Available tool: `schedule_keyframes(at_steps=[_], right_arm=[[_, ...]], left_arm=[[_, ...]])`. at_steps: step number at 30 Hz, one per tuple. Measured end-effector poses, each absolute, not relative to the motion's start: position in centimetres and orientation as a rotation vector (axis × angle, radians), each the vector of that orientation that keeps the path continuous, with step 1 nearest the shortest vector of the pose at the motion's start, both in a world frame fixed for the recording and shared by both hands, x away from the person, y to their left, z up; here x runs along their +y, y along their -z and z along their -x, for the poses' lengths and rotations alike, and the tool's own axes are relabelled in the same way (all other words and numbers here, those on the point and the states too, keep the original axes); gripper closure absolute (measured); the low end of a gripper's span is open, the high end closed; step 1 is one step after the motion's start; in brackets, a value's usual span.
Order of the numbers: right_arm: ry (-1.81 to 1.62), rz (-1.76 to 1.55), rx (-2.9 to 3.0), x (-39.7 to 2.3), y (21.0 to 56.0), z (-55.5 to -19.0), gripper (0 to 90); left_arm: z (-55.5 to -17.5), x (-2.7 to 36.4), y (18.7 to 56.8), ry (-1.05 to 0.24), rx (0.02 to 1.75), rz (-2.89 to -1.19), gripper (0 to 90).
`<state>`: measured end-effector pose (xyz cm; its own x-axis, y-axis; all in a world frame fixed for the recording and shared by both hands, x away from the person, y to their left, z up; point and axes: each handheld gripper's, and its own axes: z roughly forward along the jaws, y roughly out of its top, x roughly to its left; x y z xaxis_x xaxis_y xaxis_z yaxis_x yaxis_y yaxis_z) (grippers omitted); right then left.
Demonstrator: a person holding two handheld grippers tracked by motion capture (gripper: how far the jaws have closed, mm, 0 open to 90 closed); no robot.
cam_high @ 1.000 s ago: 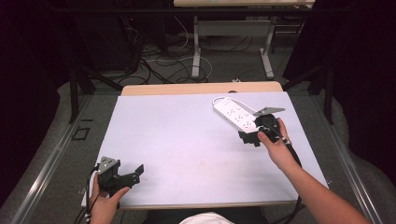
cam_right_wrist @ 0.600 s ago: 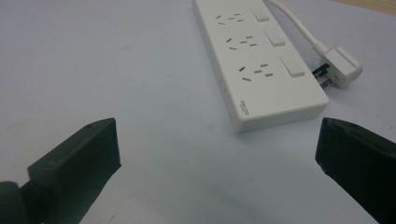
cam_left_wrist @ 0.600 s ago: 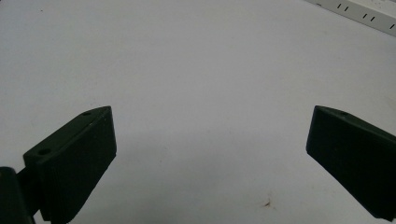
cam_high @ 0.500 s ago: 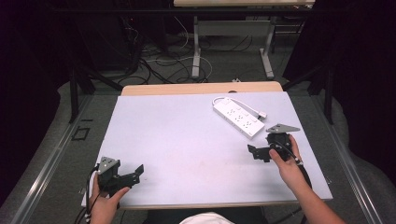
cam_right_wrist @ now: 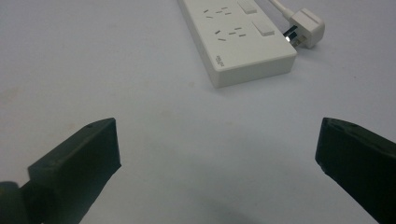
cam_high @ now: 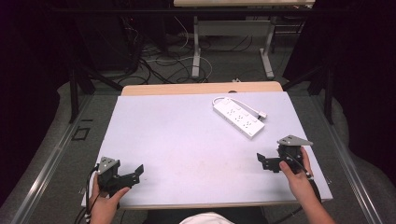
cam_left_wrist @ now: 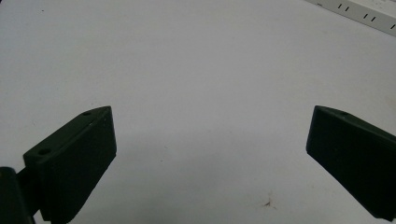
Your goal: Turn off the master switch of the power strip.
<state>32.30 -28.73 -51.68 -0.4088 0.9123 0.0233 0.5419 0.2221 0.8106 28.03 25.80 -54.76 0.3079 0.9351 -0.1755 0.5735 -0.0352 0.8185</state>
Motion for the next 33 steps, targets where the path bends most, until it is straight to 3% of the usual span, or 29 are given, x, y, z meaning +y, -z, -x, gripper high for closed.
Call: schedule_keyframes(at_steps=[33], right_arm=[[-1.005, -1.48, 1.935, -33.3, 56.0, -31.2, 0.0]], left_arm=[[-27.9, 25.9, 54.7, -0.539, 1.365, -1.715, 1.7]])
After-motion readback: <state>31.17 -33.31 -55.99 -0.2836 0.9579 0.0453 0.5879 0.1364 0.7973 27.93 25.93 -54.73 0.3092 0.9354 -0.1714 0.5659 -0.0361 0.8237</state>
